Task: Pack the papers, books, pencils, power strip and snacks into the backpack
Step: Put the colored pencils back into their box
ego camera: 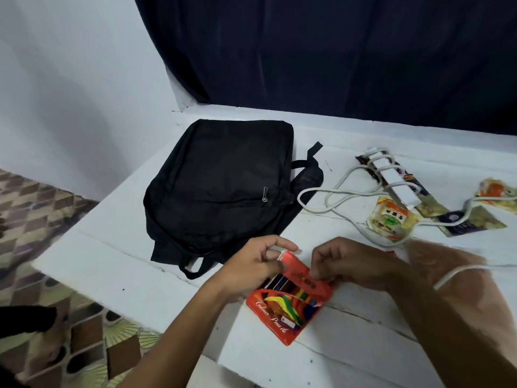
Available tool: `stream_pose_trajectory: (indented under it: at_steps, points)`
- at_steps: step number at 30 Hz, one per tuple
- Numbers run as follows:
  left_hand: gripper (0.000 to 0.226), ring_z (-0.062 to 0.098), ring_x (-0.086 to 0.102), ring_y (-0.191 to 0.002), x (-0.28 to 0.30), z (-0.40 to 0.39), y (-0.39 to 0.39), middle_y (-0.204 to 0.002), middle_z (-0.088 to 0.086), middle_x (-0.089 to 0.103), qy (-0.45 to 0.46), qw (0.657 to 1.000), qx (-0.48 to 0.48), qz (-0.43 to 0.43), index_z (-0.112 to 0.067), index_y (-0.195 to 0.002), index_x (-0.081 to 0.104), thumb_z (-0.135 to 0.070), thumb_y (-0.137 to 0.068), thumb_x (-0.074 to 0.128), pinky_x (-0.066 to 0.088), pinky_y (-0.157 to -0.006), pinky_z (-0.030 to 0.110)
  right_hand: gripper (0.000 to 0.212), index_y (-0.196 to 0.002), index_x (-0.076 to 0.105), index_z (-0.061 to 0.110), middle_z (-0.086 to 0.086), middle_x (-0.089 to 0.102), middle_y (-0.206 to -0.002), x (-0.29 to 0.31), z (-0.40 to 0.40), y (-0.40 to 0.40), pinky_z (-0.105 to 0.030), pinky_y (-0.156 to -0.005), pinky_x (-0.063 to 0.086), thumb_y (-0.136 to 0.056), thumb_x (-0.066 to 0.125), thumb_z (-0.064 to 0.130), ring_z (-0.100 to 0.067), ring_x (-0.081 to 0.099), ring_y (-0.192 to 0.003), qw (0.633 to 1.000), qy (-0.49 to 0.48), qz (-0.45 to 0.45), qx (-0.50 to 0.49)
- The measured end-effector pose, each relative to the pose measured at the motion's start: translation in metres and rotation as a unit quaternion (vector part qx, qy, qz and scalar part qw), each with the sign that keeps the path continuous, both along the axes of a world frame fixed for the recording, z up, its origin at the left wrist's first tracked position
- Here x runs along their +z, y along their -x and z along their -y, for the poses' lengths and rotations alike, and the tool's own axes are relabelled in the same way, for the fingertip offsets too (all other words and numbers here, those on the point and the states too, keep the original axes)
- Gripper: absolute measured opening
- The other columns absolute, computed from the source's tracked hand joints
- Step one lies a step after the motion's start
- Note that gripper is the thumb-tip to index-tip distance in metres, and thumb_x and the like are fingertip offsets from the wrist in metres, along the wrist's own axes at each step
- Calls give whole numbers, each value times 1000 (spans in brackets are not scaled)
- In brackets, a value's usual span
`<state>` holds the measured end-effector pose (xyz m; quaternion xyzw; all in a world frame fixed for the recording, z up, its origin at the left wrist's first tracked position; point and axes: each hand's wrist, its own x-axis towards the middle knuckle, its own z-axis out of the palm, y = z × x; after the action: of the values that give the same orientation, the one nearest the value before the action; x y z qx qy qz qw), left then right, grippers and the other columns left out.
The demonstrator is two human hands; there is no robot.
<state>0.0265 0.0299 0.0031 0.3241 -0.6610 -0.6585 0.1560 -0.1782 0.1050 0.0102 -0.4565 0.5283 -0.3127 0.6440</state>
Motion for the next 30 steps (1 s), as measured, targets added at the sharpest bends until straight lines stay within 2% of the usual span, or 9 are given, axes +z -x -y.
stream_pose_trajectory:
  at_steps: [8, 12, 14, 17, 19, 22, 25, 27, 30]
  points:
    - [39, 30, 67, -89, 45, 22, -14, -103, 11, 70, 182, 981, -30, 56, -21, -118, 66, 4, -89, 58, 53, -86, 43, 62, -128, 50, 13, -18, 72, -87, 20, 25, -23, -29, -55, 56, -71, 68, -4, -24, 69, -70, 996, 11, 90, 25]
    - [31, 16, 61, -89, 59, 59, -29, -104, 7, 64, 316, 946, 67, 44, -16, -118, 64, -8, -89, 66, 48, -87, 23, 64, -129, 55, 13, -27, 67, -110, 24, 48, -31, -44, -74, 57, -69, 67, -6, -34, 68, -89, 995, 43, 90, -7]
    - [19, 19, 63, -91, 60, 93, -53, -101, 6, 67, 384, 914, 123, 51, -15, -105, 68, -7, -89, 65, 50, -90, 29, 61, -126, 56, 11, -28, 66, -112, 24, 60, -37, -44, -77, 56, -68, 65, -8, -36, 68, -93, 991, 51, 115, -53]
    - [13, 11, 64, -92, 40, 124, -85, -95, -5, 70, 420, 899, -22, 127, -16, -97, 71, -22, -87, 64, 49, -90, 37, 68, -123, 58, 11, -27, 67, -111, 22, 68, -41, -40, -73, 57, -59, 79, -1, -34, 69, -87, 978, 62, 150, -131]
    - [34, 6, 59, -102, 18, 142, -104, -105, -11, 67, 444, 867, -142, 175, -22, -103, 71, -47, -82, 60, 44, -98, 37, 77, -120, 60, 9, -26, 68, -105, 13, 76, -55, -38, -68, 58, -48, 86, 5, -31, 70, -79, 968, 64, 149, -189]
    - [61, 6, 38, -123, -8, 166, -118, -127, -13, 52, 467, 814, -229, 258, -33, -113, 65, -72, -70, 44, 33, -100, 35, 60, -119, 60, 7, -20, 70, -91, 7, 83, -79, -31, -60, 57, -62, 72, -6, -23, 66, -63, 938, 76, 155, -301]
    - [40, 11, 45, -114, -19, 182, -116, -117, -8, 57, 551, 771, -230, 223, -26, -103, 68, -57, -84, 51, 37, -90, 33, 48, -119, 60, 8, -13, 71, -79, 9, 85, -100, -29, -57, 55, -77, 58, -15, -16, 59, -53, 905, 94, 128, -395]
    - [20, 11, 57, -93, -15, 195, -109, -96, -6, 65, 533, 799, -226, 166, -18, -91, 68, -34, -92, 56, 45, -81, 34, 44, -117, 61, 7, -11, 70, -71, 15, 82, -118, -27, -49, 55, -81, 52, -18, -12, 58, -44, 879, 99, 143, -443]
    - [22, 3, 52, -67, 10, 222, -90, -72, -8, 59, 389, 893, -184, 128, -15, -74, 60, -16, -95, 55, 42, -69, 26, 44, -115, 61, 4, -19, 71, -83, 26, 71, -142, -29, -51, 57, -77, 53, -18, -22, 69, -55, 857, 99, 195, -466]
